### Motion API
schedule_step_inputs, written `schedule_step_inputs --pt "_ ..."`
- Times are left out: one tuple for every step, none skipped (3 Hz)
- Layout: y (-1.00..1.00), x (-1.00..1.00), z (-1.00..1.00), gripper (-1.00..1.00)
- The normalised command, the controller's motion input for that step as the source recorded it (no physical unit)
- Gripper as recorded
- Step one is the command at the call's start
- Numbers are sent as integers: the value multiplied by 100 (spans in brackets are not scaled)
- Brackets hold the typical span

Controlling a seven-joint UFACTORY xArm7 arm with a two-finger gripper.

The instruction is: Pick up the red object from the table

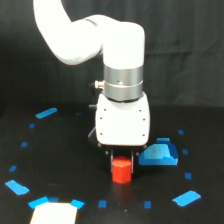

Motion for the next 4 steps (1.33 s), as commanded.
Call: schedule_step_inputs --pt "100 100 100 -100" --pt "100 100 100 -97" --pt "100 100 100 -100" --pt "100 60 100 -100"
